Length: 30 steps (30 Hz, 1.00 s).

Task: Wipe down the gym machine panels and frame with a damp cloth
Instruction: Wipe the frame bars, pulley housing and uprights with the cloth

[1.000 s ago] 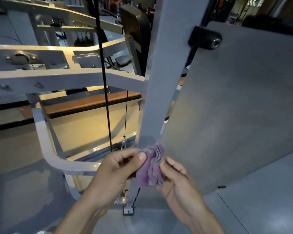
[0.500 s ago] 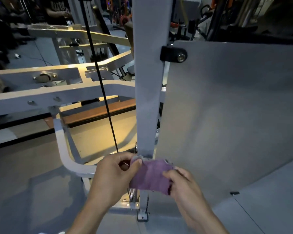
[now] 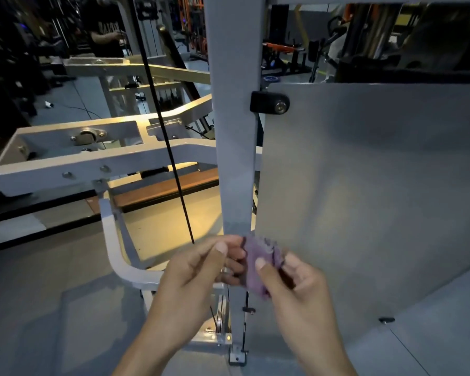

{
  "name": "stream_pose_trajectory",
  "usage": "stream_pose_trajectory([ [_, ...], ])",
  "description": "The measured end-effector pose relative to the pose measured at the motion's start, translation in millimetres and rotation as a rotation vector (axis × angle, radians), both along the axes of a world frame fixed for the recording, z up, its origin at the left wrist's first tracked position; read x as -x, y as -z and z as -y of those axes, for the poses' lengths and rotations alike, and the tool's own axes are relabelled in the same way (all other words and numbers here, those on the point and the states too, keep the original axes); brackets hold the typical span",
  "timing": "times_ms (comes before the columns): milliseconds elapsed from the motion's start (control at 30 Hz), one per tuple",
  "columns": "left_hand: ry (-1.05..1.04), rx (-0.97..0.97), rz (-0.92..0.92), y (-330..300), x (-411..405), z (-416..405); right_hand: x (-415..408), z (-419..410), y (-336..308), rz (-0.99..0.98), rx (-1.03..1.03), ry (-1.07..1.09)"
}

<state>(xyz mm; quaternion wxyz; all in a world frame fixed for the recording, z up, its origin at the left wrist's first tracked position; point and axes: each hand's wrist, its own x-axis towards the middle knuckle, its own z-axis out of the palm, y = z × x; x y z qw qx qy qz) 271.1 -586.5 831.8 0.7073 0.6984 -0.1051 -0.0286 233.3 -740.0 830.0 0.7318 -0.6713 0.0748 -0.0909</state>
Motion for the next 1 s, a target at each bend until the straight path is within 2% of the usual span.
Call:
stream_pose_trajectory([
  [100,-0.161,-0.049,0.105,0,-5,-7,-15,9,-37,0.332,0.394,0.187],
  [200,-0.204,-0.184,0.175,-2,-15,-8,-33,16,-80,0.739,0.777,0.404],
  [267,-0.197,-0.241,0.196,-3,-23,-8,-45,15,-101,0.912,0.986,0.514],
  [367,-0.148,-0.308,0.182,-5,-34,-5,-68,7,-96,0.969,1.228,0.555],
  [533,-0.087,-0.336,0.212,3,-44,-8,-87,10,-12,0.901,1.636,0.190],
  [633,-0.065,-0.327,0.155,5,-47,-12,-85,14,-13,0.919,1.666,0.121],
  [767,-0.031,-0.308,0.100,8,-51,-16,-85,15,-71,1.018,1.455,0.430],
  [833,-0.021,-0.312,0.107,10,-52,-17,-89,18,-82,0.990,1.410,0.537],
  [900,-0.011,-0.307,0.113,13,-53,-18,-88,16,-59,0.955,1.447,0.480],
  [1000,0.012,-0.297,0.130,15,-58,-23,-84,15,-5,0.889,1.660,0.215],
])
